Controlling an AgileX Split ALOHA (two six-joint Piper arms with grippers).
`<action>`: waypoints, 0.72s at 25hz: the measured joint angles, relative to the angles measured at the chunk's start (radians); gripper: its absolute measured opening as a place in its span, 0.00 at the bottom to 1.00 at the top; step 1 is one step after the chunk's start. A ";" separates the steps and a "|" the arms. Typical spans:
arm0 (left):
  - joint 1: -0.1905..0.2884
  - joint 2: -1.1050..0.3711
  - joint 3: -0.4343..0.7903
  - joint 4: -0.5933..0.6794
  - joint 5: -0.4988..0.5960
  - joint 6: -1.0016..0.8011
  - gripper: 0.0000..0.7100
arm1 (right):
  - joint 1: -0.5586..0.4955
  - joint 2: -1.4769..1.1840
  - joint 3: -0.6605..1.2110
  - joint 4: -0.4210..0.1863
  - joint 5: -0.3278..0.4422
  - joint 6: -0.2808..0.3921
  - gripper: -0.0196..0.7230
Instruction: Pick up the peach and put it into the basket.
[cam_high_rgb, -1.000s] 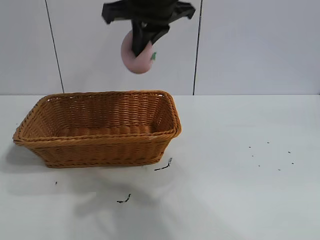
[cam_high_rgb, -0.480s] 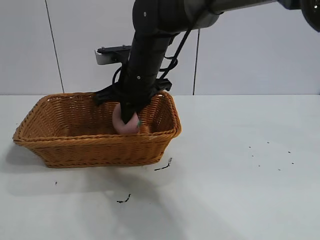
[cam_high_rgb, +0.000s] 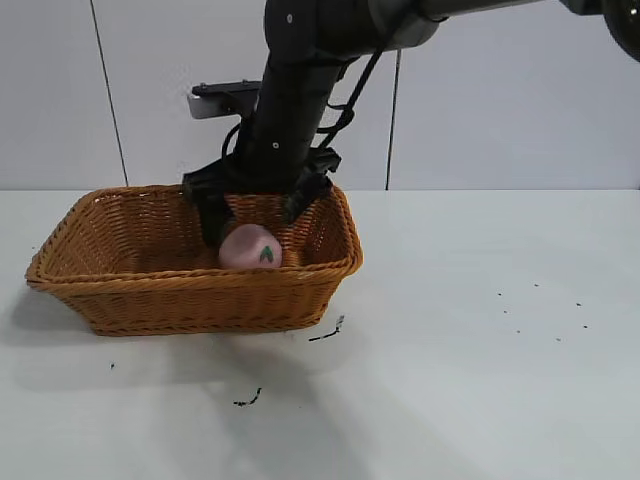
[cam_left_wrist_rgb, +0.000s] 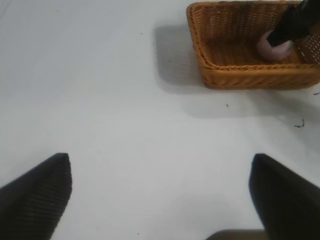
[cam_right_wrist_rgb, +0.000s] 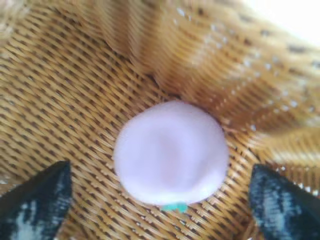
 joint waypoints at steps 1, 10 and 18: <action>0.000 0.000 0.000 0.000 0.000 0.000 0.98 | 0.000 -0.009 -0.044 -0.003 0.030 0.000 0.95; 0.000 0.000 0.000 0.000 0.000 0.000 0.98 | -0.035 -0.069 -0.324 -0.087 0.219 0.028 0.95; 0.000 0.000 0.000 0.000 0.000 0.000 0.98 | -0.268 -0.068 -0.330 -0.075 0.274 0.043 0.96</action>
